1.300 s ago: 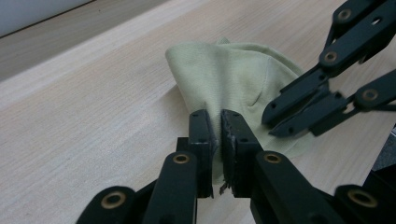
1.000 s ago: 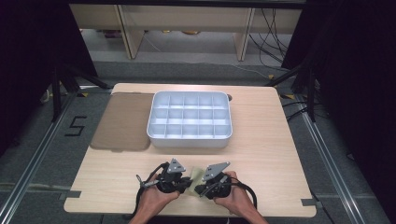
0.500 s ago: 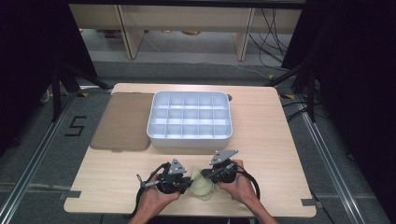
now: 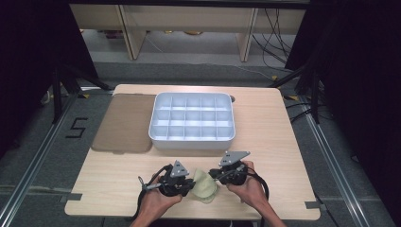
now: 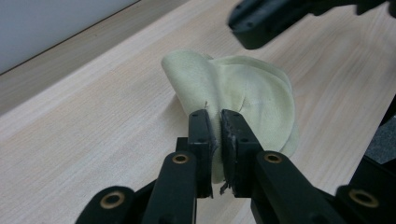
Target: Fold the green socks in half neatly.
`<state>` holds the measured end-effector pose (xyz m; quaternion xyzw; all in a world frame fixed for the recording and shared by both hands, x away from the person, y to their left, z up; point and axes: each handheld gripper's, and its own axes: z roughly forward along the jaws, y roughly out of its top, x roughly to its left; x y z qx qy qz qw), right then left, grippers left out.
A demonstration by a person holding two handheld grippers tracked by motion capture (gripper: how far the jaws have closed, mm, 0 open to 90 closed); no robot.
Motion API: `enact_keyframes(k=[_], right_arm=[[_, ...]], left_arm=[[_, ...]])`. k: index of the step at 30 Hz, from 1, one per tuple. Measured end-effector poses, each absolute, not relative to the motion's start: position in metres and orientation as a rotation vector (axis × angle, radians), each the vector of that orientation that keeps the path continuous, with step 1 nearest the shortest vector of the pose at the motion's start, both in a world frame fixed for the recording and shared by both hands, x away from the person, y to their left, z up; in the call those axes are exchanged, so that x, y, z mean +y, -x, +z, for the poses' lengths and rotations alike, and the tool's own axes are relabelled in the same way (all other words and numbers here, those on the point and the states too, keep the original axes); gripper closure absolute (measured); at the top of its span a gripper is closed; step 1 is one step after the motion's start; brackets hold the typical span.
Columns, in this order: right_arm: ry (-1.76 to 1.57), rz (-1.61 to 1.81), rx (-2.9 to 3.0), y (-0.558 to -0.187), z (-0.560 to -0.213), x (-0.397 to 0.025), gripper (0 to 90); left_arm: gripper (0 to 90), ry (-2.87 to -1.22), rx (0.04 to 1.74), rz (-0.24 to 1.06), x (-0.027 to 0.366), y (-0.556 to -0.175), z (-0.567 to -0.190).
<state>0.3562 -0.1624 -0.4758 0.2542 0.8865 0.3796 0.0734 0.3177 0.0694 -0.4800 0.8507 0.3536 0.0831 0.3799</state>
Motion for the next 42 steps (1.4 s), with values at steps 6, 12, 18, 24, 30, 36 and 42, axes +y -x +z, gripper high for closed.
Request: enact_keyframes(k=[6, 12, 18, 24, 30, 36, 42], right_arm=[[-0.781, 1.114, 2.713, -0.346, -0.485, -0.171, 84.7], [-0.793, 1.073, 2.732, -0.346, -0.497, -0.17, 84.7], [-0.833, 1.084, 2.732, -0.345, -0.498, -0.169, 84.7], [-0.833, 1.085, 2.749, -0.348, -0.498, -0.172, 84.5], [-0.857, 1.108, 2.757, -0.349, -0.499, -0.175, 83.6], [-0.888, 1.119, 2.749, -0.353, -0.497, -0.18, 83.1], [-0.922, 1.169, 2.695, -0.357, -0.49, -0.19, 83.3]], left_arm=[[82.0, -2.175, 0.887, 0.227, 0.068, -0.316, -0.478], [81.9, -2.171, 0.858, 0.237, 0.062, -0.311, -0.472], [81.9, -2.178, 0.802, 0.228, 0.048, -0.305, -0.469], [81.9, -2.198, 0.758, 0.212, 0.032, -0.302, -0.471], [81.9, -2.224, 0.711, 0.188, 0.02, -0.299, -0.476], [81.8, -2.254, 0.686, 0.205, 0.011, -0.297, -0.484], [81.7, -2.284, 0.664, 0.209, 0.001, -0.296, -0.492]])
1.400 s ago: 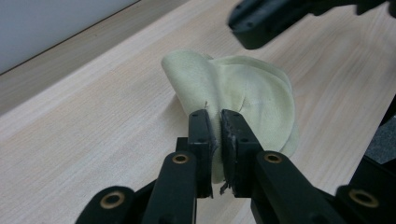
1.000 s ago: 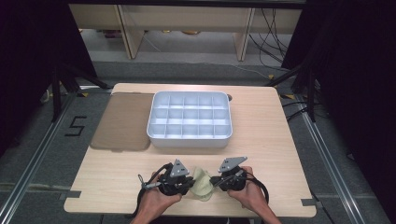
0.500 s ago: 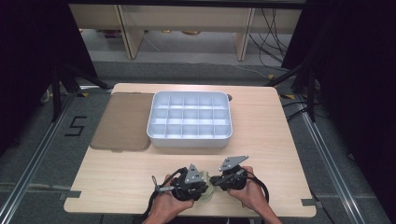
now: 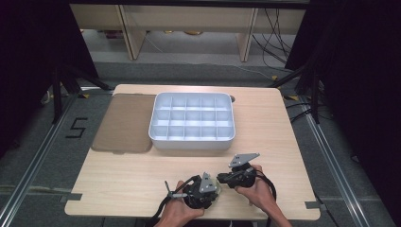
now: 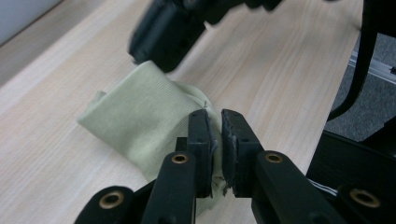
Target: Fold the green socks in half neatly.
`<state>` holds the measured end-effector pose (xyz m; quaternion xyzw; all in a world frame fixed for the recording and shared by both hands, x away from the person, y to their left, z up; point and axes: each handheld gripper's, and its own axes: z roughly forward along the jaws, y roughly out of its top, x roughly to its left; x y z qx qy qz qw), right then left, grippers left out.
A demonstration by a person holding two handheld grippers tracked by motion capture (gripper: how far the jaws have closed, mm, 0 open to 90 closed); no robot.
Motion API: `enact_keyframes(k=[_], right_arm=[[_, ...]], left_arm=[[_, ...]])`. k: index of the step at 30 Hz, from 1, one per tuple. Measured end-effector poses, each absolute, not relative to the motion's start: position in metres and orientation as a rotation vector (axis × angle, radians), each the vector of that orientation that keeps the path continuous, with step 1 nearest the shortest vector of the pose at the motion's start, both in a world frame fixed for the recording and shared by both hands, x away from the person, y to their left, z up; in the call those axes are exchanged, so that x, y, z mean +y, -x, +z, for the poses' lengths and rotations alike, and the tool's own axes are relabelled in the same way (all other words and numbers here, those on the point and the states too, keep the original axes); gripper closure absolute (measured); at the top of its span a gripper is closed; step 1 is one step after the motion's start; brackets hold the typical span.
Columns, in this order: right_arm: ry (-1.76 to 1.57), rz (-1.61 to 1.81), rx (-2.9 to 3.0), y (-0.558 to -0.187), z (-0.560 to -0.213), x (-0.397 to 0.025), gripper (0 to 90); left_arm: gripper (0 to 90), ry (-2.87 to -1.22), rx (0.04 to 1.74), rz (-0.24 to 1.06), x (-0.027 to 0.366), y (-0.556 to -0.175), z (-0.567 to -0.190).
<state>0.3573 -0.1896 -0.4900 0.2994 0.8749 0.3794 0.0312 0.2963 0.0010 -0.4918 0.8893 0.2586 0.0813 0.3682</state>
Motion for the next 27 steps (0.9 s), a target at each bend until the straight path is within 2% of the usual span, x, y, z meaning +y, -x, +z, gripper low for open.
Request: enact_keyframes(k=[7, 16, 23, 27], right_arm=[[-0.888, 1.237, 2.653, -0.356, -0.474, -0.195, 83.7], [-0.831, 1.274, 2.681, -0.352, -0.47, -0.183, 84.8], [-0.787, 1.236, 2.736, -0.353, -0.479, -0.17, 85.5], [-0.796, 1.155, 2.764, -0.358, -0.49, -0.168, 87.1]], left_arm=[[81.8, -2.298, 0.658, 0.208, -0.001, -0.297, -0.494], [81.6, -2.295, 0.658, 0.214, -0.001, -0.297, -0.495], [80.6, -2.294, 0.662, 0.213, 0.0, -0.298, -0.495], [75.6, -2.273, 0.685, 0.173, 0.0, -0.298, -0.495]])
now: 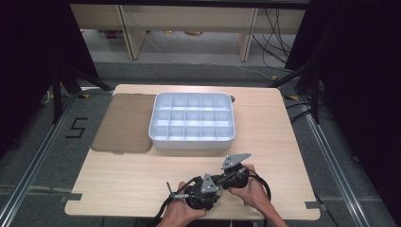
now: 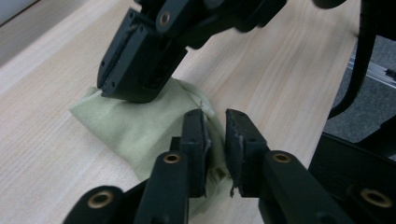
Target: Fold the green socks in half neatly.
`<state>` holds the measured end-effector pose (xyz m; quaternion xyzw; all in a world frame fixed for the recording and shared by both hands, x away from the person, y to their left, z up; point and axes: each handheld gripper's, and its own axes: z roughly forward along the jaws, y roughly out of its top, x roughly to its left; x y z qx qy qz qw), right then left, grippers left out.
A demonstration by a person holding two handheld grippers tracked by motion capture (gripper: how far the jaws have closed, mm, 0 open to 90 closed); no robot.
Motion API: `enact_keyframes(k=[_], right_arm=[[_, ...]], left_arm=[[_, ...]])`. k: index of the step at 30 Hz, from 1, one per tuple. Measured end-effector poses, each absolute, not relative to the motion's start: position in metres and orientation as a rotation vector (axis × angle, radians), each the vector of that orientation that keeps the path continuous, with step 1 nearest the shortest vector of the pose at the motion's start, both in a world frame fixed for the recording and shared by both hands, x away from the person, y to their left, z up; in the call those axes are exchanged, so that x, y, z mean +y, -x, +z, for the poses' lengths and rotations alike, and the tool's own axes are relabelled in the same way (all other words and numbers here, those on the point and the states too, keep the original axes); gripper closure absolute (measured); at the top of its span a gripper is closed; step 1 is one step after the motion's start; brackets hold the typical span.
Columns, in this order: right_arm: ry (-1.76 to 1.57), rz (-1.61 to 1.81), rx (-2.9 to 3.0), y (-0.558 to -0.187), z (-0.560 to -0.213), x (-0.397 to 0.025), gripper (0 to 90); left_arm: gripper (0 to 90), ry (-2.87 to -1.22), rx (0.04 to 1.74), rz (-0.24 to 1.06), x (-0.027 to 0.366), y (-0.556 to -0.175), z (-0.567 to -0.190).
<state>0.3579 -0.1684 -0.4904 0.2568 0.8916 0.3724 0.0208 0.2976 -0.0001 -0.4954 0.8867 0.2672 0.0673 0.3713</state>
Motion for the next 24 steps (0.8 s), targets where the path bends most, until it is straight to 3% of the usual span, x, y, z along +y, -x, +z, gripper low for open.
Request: enact_keyframes(k=[5, 8, 15, 24], right_arm=[[-0.813, 1.133, 2.769, -0.357, -0.491, -0.168, 87.6], [-0.83, 1.138, 2.771, -0.356, -0.491, -0.168, 87.7], [-0.839, 1.143, 2.773, -0.356, -0.491, -0.168, 87.6], [-0.8, 1.142, 2.764, -0.357, -0.492, -0.169, 87.6]], left_arm=[[65.9, -2.216, 0.691, 0.092, 0.009, -0.3, -0.488], [64.5, -2.129, 0.746, 0.046, 0.017, -0.302, -0.482], [77.4, -2.153, 0.75, 0.065, 0.03, -0.302, -0.478], [79.2, -2.295, 0.69, 0.155, 0.016, -0.294, -0.495]])
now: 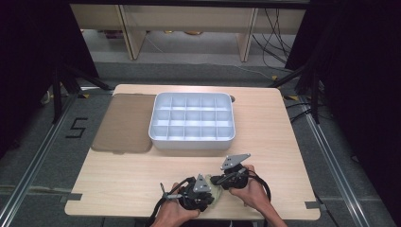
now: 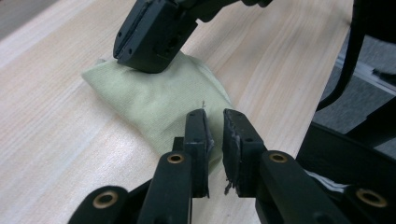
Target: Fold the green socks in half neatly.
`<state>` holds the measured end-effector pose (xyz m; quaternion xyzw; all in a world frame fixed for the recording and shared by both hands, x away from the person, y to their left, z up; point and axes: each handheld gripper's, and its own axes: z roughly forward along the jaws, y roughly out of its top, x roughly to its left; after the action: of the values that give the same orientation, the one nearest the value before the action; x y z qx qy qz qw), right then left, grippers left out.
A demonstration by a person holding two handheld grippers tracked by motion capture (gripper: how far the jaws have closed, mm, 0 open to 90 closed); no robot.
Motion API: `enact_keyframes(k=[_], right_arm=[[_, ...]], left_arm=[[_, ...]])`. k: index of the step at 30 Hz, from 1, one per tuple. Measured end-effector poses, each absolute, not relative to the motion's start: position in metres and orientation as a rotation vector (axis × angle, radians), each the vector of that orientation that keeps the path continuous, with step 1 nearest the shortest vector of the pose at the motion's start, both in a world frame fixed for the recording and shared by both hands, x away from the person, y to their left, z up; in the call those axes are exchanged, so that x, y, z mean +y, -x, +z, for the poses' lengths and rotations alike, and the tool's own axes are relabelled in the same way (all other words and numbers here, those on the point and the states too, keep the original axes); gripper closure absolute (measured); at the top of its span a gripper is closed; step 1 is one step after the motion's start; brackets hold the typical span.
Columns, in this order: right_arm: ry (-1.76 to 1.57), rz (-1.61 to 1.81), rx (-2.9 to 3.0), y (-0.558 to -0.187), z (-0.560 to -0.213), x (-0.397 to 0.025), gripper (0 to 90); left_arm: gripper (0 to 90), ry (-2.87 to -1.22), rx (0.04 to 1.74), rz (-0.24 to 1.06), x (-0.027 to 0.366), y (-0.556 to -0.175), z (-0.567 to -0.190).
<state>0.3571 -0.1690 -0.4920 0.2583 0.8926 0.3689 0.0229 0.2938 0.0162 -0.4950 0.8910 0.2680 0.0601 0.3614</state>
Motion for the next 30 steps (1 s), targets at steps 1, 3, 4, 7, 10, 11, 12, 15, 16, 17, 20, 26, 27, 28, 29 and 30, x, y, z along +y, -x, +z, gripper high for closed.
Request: enact_keyframes(k=[1, 3, 4, 7, 10, 11, 12, 15, 16, 17, 20, 26, 27, 28, 29, 30], right_arm=[[-0.802, 1.142, 2.762, -0.357, -0.492, -0.169, 87.6], [-0.811, 1.14, 2.761, -0.356, -0.492, -0.169, 87.5], [-0.816, 1.145, 2.758, -0.356, -0.492, -0.169, 87.5], [-0.828, 1.142, 2.756, -0.356, -0.49, -0.171, 87.1], [-0.843, 1.133, 2.756, -0.355, -0.489, -0.175, 87.2], [-0.824, 1.136, 2.757, -0.356, -0.49, -0.176, 87.2], [-0.853, 1.124, 2.757, -0.355, -0.489, -0.177, 87.2], [-0.849, 1.096, 2.718, -0.355, -0.489, -0.179, 86.9], [-0.874, 1.082, 2.738, -0.354, -0.486, -0.18, 86.4], [-0.845, 1.086, 2.731, -0.354, -0.486, -0.181, 86.2], [-0.836, 1.113, 2.705, -0.352, -0.479, -0.182, 85.3], [-0.81, 1.137, 2.751, -0.35, -0.481, -0.177, 85.4], [-0.809, 1.134, 2.752, -0.351, -0.482, -0.178, 85.3], [-0.8, 1.139, 2.758, -0.352, -0.483, -0.178, 85.2], [-0.833, 1.132, 2.75, -0.352, -0.483, -0.178, 84.7], [-0.834, 1.141, 2.749, -0.352, -0.482, -0.179, 84.0]], left_arm=[[79.2, -2.291, 0.7, 0.154, 0.015, -0.292, -0.495], [79.4, -2.297, 0.693, 0.156, 0.016, -0.292, -0.496], [79.6, -2.295, 0.686, 0.153, 0.016, -0.293, -0.496], [79.9, -2.287, 0.687, 0.151, 0.016, -0.294, -0.496], [79.9, -2.298, 0.682, 0.155, 0.016, -0.294, -0.496], [79.9, -2.299, 0.682, 0.154, 0.016, -0.294, -0.496], [79.8, -2.295, 0.682, 0.151, 0.016, -0.294, -0.496], [79.9, -2.3, 0.685, 0.151, 0.016, -0.294, -0.496], [79.8, -2.296, 0.689, 0.152, 0.016, -0.294, -0.496], [79.8, -2.298, 0.69, 0.15, 0.016, -0.294, -0.496], [79.7, -2.293, 0.697, 0.147, 0.015, -0.294, -0.496], [79.6, -2.316, 0.681, 0.155, 0.016, -0.295, -0.495], [79.6, -2.302, 0.694, 0.153, 0.015, -0.294, -0.495], [79.6, -2.303, 0.692, 0.153, 0.015, -0.294, -0.495], [79.6, -2.305, 0.689, 0.154, 0.016, -0.294, -0.495], [79.6, -2.311, 0.685, 0.155, 0.016, -0.295, -0.495]])
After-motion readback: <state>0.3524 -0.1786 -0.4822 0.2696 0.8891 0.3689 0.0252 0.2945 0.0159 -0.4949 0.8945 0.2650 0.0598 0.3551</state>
